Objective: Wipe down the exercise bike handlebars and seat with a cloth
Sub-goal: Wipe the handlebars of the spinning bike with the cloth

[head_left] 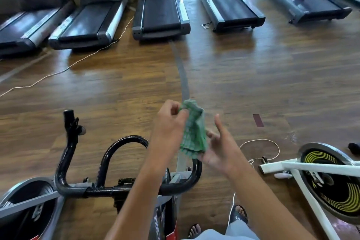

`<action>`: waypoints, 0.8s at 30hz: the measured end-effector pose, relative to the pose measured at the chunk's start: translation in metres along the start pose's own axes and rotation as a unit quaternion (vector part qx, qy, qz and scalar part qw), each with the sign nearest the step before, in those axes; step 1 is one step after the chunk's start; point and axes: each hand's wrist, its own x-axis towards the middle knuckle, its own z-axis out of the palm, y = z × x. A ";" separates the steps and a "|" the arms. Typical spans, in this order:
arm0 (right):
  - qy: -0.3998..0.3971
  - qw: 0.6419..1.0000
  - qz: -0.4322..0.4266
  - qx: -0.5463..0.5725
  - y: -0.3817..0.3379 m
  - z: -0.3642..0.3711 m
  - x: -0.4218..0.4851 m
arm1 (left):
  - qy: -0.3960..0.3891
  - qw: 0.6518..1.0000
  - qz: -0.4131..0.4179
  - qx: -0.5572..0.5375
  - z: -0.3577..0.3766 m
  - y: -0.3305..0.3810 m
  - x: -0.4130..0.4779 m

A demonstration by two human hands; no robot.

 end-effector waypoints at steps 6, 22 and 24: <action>-0.089 0.994 -0.023 0.060 0.018 -0.007 0.008 | 0.030 0.998 0.045 0.039 -0.011 0.009 0.004; 0.056 0.963 -0.153 -0.213 -0.015 0.020 0.003 | -0.051 0.910 -0.277 -0.305 -0.008 -0.069 0.012; 0.078 0.950 -0.162 -0.254 -0.012 0.019 0.005 | 0.047 0.974 -0.182 -0.123 0.002 -0.066 0.008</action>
